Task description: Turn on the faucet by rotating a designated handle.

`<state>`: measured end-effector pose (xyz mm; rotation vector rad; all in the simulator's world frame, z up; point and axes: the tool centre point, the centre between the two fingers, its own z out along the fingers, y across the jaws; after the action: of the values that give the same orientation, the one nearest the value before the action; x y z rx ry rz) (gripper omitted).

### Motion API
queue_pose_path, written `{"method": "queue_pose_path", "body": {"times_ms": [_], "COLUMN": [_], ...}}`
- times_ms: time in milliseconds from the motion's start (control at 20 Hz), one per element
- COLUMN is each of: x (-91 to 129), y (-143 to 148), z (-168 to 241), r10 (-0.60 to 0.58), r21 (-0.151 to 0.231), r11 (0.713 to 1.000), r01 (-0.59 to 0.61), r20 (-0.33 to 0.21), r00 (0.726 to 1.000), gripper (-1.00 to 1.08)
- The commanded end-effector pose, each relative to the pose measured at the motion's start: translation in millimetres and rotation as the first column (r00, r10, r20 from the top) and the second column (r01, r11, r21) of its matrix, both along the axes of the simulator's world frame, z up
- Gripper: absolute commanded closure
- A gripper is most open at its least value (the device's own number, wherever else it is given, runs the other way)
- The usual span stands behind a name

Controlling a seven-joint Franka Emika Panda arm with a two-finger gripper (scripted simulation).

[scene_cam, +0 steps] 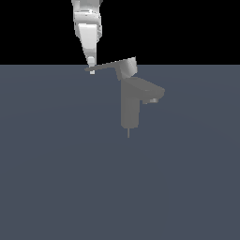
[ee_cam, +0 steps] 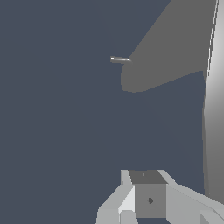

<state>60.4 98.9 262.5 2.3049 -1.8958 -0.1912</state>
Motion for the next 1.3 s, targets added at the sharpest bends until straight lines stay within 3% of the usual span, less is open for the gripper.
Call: {"method": "queue_pose_path", "body": {"times_ms": [0,1250], "x": [1,-61], "y": [0,-10], "z": [0,12], "r10": [-0.003,-0.002], "r21": [-0.001,-0.001], "r11": [1.000,1.000], "r01": [0.003,0.002], "r20": [0.001,0.000], "r00": [1.000,1.000], "gripper": [1.08,1.08]}}
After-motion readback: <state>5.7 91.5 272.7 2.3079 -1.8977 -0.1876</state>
